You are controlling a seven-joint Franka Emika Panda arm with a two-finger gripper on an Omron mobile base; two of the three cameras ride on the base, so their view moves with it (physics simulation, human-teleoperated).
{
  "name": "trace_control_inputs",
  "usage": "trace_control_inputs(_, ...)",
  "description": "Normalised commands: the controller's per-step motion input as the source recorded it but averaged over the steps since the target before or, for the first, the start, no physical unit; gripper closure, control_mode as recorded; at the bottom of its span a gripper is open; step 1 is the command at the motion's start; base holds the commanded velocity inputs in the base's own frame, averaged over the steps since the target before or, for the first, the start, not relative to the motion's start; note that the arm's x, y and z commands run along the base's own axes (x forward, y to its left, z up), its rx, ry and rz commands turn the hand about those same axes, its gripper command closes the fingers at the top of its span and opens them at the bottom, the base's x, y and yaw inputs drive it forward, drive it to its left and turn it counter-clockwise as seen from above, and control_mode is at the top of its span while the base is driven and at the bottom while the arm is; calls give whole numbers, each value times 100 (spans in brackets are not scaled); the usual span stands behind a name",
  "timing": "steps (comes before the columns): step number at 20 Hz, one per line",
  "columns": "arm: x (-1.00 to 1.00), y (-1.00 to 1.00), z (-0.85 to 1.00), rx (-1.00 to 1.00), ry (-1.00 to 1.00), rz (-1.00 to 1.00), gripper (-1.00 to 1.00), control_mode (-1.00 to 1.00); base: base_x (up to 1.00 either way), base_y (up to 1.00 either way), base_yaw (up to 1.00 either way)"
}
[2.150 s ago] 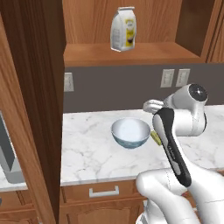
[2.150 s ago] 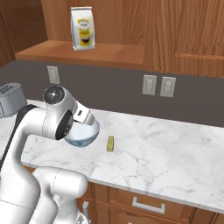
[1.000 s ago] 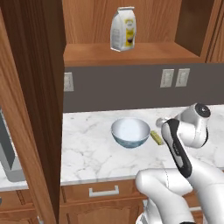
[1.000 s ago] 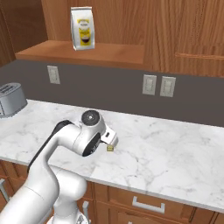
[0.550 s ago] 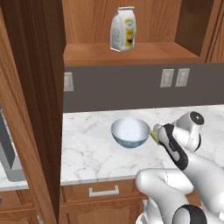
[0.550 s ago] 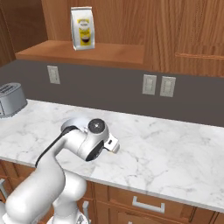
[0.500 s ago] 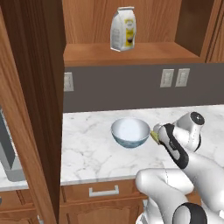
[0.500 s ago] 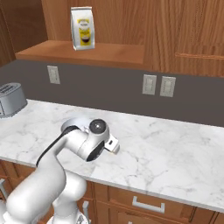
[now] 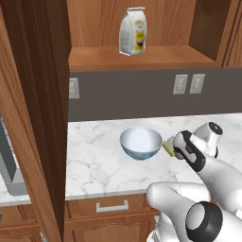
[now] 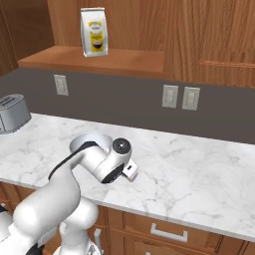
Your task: Pick the egg and butter from the fridge and place them by the bowl for mixing.
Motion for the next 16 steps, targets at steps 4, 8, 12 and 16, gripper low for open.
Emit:
trace_control_inputs(4, -10, 2, -18, 4, 0, 5, 100, -100, 0, 0, 0)
trace_control_inputs(8, -10, 0, -23, 0, -10, 17, 100, -100, 0, 0, 0)
trace_control_inputs(12, -2, 4, -14, 0, -12, 18, 100, -100, 0, 0, 0)
trace_control_inputs(16, 4, 17, -7, -1, -8, 11, 100, -100, 0, 0, 0)
